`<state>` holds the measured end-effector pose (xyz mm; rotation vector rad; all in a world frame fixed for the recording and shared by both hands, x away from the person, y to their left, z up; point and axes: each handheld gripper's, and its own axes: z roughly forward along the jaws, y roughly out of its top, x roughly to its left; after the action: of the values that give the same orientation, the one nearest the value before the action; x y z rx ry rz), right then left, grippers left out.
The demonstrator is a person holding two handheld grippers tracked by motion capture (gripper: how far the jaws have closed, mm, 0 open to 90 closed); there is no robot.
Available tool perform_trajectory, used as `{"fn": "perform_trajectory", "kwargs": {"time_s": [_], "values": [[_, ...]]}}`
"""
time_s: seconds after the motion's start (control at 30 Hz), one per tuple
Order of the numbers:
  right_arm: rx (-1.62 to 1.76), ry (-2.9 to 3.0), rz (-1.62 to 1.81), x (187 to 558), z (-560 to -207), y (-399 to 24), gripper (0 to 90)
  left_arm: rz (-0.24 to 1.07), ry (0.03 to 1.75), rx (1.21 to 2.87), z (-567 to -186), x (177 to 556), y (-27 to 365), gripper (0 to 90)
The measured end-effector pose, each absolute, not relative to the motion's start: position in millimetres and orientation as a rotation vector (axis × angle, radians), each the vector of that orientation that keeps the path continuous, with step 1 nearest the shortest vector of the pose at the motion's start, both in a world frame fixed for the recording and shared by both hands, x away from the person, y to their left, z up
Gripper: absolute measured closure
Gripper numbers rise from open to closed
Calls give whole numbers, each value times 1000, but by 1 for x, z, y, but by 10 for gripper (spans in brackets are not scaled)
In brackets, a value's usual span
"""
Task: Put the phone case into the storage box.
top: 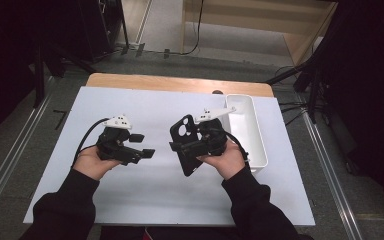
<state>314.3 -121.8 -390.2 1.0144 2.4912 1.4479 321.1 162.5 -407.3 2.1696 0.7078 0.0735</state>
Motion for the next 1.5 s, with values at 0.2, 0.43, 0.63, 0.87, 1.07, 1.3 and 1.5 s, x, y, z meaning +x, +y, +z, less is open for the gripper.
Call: {"fn": "perform_trajectory", "kwargs": {"time_s": [0.2,0.43,0.63,0.87,1.07,1.3,1.5], "values": [[1004,2496,1438,314,-390,-123,127,79,712,2165,-418,313,168,288],[1006,2500,1463,315,-389,-127,127,93,710,2147,-423,308,170,288],[1003,2498,1472,315,-386,-132,127,86,713,2145,-430,301,175,288],[997,2497,1480,315,-381,-136,127,55,731,2153,-438,297,180,287],[988,2503,1473,316,-377,-140,127,44,741,2161,-444,291,187,287],[966,2514,1472,317,-374,-143,127,39,748,2154,-446,287,192,287],[962,2505,1488,320,-369,-149,128,44,769,2157,-447,283,199,287]]}}
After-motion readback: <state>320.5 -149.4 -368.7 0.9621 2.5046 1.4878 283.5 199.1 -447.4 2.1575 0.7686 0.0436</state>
